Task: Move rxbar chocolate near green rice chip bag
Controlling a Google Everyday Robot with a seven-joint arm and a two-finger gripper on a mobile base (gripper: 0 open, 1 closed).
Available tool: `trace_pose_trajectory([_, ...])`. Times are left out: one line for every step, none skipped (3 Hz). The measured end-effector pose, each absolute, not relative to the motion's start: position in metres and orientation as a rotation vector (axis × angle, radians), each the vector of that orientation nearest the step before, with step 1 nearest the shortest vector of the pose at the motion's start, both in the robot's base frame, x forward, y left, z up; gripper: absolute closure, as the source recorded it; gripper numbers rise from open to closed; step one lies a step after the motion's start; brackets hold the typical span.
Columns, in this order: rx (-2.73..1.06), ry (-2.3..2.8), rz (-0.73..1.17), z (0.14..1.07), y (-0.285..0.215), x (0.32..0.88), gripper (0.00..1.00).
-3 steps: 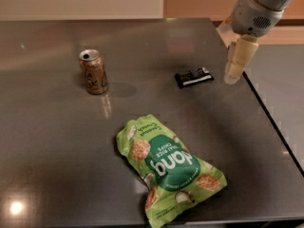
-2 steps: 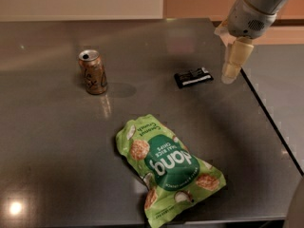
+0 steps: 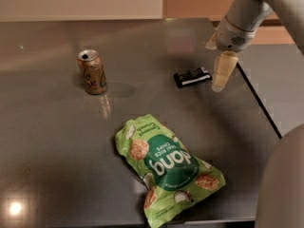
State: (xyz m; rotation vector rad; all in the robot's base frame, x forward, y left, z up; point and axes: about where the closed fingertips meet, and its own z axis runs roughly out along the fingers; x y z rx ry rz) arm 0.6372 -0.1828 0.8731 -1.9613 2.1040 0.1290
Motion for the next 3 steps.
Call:
trace_pose_trajectory([-1.978, 2.115, 0.148, 0.86, -0.17, 0.644, 0.0])
trace_pose_trajectory([-1.996, 2.12, 0.169, 0.852, -0.157, 0.652, 0.0])
trace_pose_trajectory([-2.011, 2.134, 0.179, 0.841, -0.151, 0.655, 0.0])
